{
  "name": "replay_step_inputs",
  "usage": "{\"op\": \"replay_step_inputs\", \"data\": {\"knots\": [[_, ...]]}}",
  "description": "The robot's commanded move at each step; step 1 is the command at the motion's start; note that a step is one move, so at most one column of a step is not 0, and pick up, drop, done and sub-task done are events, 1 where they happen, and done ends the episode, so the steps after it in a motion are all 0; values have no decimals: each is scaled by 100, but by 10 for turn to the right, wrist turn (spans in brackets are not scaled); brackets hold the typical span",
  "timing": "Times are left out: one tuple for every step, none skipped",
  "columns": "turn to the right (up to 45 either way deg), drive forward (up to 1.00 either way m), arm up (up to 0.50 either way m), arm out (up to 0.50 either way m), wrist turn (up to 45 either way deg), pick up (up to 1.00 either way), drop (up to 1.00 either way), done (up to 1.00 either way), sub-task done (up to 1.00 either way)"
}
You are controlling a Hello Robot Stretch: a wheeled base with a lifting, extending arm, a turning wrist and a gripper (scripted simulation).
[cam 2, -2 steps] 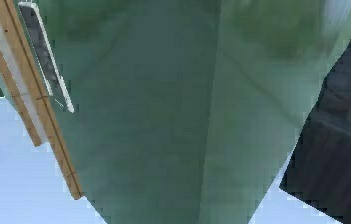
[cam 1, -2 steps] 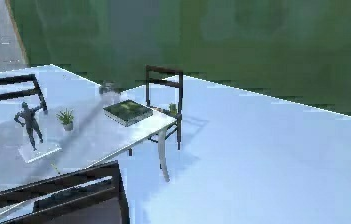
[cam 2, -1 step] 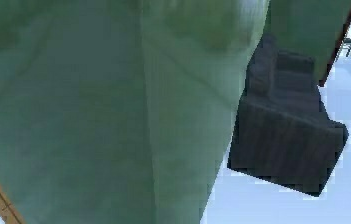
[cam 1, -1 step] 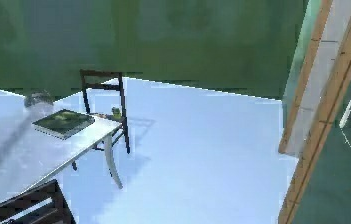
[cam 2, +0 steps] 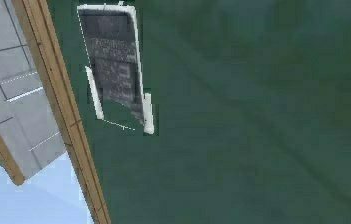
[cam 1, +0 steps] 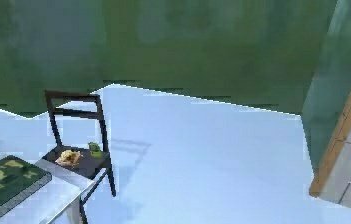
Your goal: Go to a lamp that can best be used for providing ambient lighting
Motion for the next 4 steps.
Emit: {"op": "replay_step_inputs", "data": {"knots": [[-30,0,0,0,0,0,0,0,0],[0,80,0,0,0,0,0,0,0],[-90,0,0,0,0,0,0,0,0],[0,80,0,0,0,0,0,0,0]]}}
